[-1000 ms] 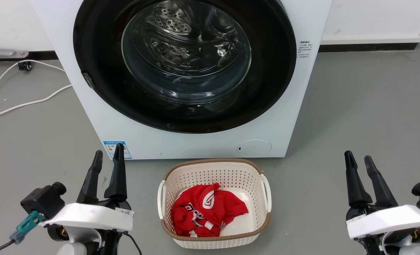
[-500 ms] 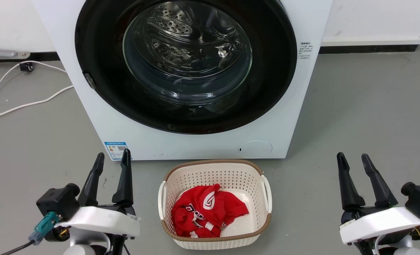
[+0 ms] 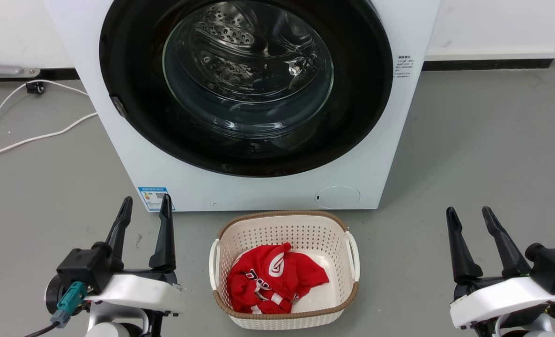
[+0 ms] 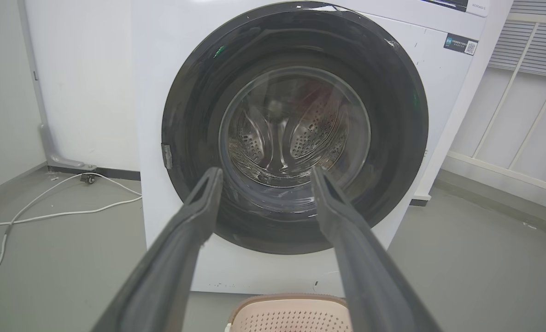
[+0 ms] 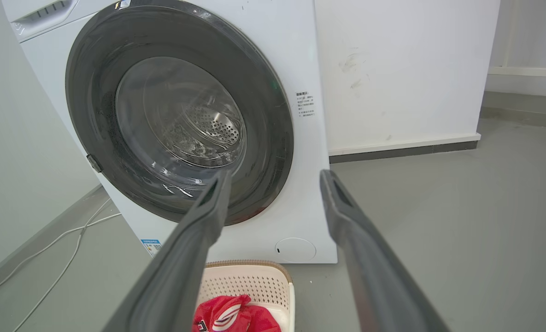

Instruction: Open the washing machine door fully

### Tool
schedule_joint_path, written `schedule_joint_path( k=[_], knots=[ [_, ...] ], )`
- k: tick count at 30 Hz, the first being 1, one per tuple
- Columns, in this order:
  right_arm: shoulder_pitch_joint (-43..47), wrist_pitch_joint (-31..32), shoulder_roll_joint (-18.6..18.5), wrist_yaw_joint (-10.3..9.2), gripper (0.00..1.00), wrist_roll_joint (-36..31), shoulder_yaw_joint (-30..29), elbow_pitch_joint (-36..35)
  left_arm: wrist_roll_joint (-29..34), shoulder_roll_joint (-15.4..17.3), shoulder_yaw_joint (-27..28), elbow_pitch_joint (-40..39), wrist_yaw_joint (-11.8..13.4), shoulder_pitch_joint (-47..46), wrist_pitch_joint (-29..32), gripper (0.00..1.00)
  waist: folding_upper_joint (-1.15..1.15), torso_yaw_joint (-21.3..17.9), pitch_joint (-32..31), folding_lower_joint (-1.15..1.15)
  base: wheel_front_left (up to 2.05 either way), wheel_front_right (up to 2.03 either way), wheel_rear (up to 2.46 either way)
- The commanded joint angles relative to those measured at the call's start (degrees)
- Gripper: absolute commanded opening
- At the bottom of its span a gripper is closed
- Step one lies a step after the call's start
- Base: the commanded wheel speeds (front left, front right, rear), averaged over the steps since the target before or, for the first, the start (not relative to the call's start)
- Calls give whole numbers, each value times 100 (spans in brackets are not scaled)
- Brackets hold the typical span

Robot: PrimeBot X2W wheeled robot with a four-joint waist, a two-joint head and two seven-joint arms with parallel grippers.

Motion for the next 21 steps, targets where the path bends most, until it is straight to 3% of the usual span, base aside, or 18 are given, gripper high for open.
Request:
schedule_joint_path(
  k=[1, 21],
  knots=[
    [1, -9, 14, -2, 100, -156, -21, -96, 164, 58, -25, -83, 42, -9, -60, 100, 0, 1, -3, 0, 0, 0, 0],
    [97, -69, 24, -2, 100, -779, -114, -126, 973, -5, -29, -162, 47, 129, -299, 100, 0, -1, -4, 0, 0, 0, 0]
  ],
)
